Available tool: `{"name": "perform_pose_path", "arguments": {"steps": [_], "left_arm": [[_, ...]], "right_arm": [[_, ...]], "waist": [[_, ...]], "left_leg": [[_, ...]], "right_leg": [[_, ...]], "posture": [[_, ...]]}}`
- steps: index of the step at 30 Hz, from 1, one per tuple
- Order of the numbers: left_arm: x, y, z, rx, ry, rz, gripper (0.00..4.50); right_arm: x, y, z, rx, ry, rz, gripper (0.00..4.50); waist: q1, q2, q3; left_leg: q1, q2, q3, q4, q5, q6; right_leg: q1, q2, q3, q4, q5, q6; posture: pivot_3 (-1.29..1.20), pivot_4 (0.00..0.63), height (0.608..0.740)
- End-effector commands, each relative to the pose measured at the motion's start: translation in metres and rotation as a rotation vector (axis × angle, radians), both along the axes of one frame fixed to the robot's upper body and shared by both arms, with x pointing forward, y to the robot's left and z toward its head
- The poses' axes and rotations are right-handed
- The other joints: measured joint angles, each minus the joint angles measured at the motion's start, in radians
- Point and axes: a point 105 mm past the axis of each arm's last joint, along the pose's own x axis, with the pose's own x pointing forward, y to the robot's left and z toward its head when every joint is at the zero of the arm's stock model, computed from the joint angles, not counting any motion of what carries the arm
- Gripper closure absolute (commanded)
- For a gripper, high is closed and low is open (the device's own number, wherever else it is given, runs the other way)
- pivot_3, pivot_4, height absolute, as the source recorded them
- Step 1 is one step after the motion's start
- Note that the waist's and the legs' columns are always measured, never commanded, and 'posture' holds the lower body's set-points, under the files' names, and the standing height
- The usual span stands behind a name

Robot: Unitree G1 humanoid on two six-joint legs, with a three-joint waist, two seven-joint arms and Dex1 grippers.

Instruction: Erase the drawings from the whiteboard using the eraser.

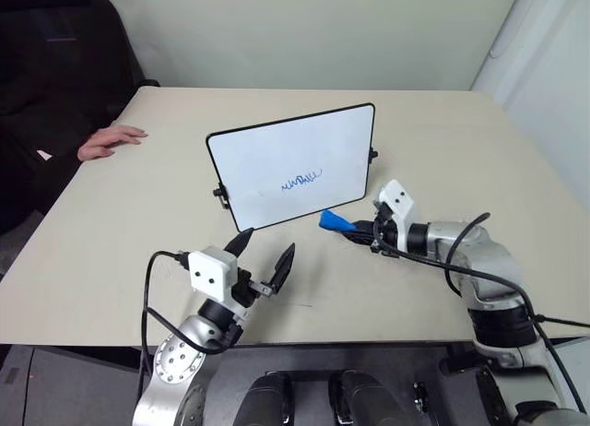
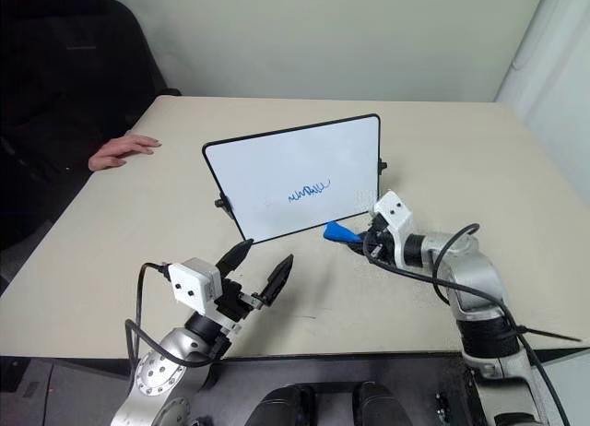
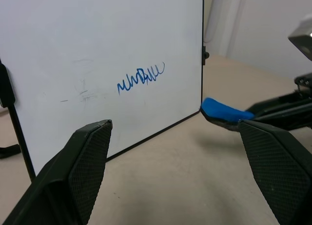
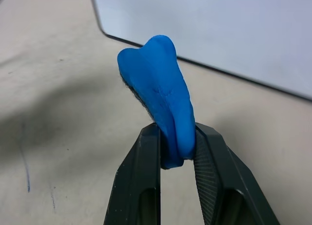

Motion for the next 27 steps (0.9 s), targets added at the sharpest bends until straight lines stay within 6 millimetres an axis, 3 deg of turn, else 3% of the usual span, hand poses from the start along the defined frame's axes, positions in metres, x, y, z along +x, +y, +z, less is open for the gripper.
{"name": "perform_pose_path", "arguments": {"steps": [1, 13, 16, 20, 27], "left_arm": [[-0.002, 0.002, 0.014, -0.002, -0.059, 0.005, 0.00], [0.005, -0.001, 0.012, -0.002, -0.057, -0.015, 0.00], [0.006, -0.002, 0.012, -0.002, -0.057, -0.022, 0.00], [0.007, -0.004, 0.012, -0.003, -0.055, -0.032, 0.00], [0.008, -0.007, 0.011, -0.003, -0.054, -0.045, 0.00]], "right_arm": [[-0.008, -0.007, 0.005, -0.039, -0.007, -0.056, 3.61], [-0.018, -0.028, -0.021, -0.227, 0.152, -0.174, 3.61], [-0.023, -0.025, -0.020, -0.213, 0.140, -0.157, 2.92], [-0.029, -0.022, -0.014, -0.193, 0.112, -0.125, 1.53], [-0.026, -0.028, -0.008, -0.257, 0.048, -0.067, 1.53]], "waist": [[0.001, 0.000, 0.000], [0.006, 0.000, 0.000], [0.007, 0.000, 0.000], [0.009, 0.000, 0.000], [0.011, 0.000, 0.000]], "left_leg": [[0.000, 0.000, 0.000, 0.000, 0.000, 0.000], [0.000, 0.000, 0.000, -0.001, -0.002, -0.003], [0.000, 0.000, 0.000, -0.001, -0.003, -0.002], [0.000, -0.001, 0.000, -0.001, -0.006, -0.001], [0.000, -0.001, 0.000, -0.001, -0.007, 0.000]], "right_leg": [[0.000, 0.000, 0.000, 0.000, 0.000, 0.000], [0.000, 0.001, 0.000, 0.000, -0.002, 0.004], [0.000, 0.001, 0.001, -0.001, -0.003, 0.005], [0.000, 0.001, 0.001, -0.001, -0.006, 0.007], [0.001, 0.001, 0.002, -0.001, -0.007, 0.008]], "posture": [[0.00, 0.150, 0.740], [0.00, 0.150, 0.740], [0.00, 0.150, 0.740], [0.00, 0.150, 0.740], [0.00, 0.150, 0.740]]}}
